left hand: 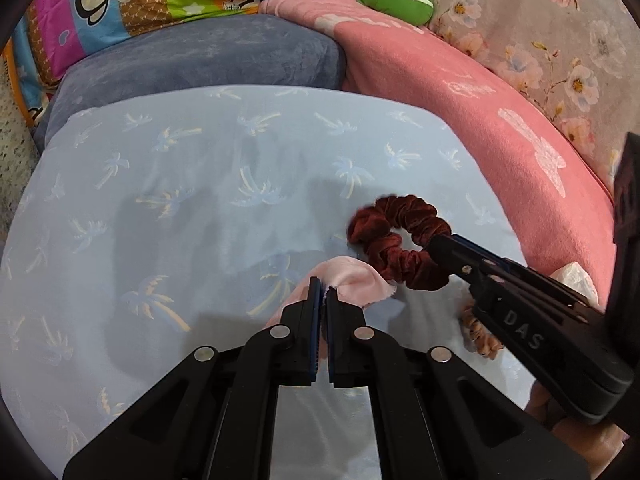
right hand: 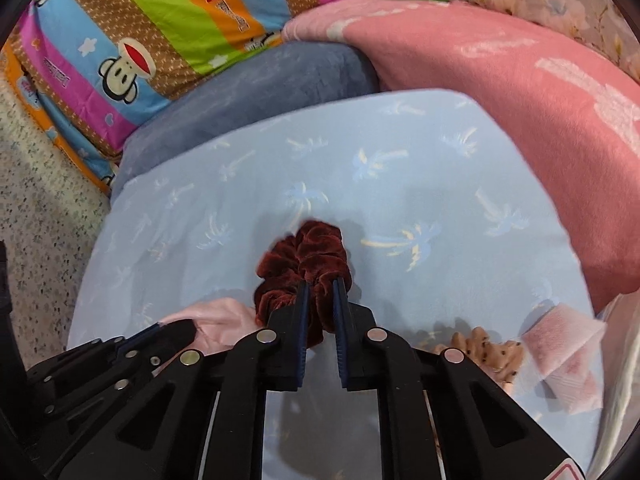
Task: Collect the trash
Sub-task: 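Carry the pink cloth and dark red scrunchie in both tools over the bin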
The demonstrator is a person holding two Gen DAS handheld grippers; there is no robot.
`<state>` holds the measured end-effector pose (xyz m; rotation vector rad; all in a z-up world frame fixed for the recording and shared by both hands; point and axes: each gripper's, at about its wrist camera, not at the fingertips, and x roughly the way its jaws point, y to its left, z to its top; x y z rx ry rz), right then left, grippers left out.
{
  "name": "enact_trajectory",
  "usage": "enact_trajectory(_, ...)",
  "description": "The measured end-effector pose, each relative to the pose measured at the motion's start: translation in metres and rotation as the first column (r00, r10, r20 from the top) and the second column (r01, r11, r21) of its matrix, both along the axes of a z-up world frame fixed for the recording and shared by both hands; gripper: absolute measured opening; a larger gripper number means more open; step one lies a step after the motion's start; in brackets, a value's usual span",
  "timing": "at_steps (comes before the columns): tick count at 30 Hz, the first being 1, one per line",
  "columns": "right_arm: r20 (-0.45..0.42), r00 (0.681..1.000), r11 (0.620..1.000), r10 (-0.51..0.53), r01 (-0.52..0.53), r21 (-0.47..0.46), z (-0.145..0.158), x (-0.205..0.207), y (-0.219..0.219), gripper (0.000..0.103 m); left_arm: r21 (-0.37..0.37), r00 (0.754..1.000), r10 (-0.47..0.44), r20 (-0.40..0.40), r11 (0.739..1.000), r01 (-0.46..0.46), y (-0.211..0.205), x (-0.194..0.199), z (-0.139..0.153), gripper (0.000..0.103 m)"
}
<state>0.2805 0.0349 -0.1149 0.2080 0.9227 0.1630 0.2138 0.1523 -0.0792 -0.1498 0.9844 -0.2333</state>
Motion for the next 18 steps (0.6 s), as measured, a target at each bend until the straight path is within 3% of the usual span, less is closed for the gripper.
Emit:
enact_trajectory(9, 0.185, 0.982, 0.999, -0.041, 0.035, 0.034, 0.091, -0.044, -0.028, 0.010, -0.023, 0.994, -0.020, 0.105, 0.999, 0.023, -0.017, -0.016, 0.055, 0.003)
enact_trajectory(18, 0.327, 0.938, 0.994, -0.111, 0.098, 0.056, 0.165, -0.103, -0.080, 0.010, -0.019, 0.968, -0.102, 0.227, 0.994, 0.109, -0.065, -0.048, 0.109, 0.003)
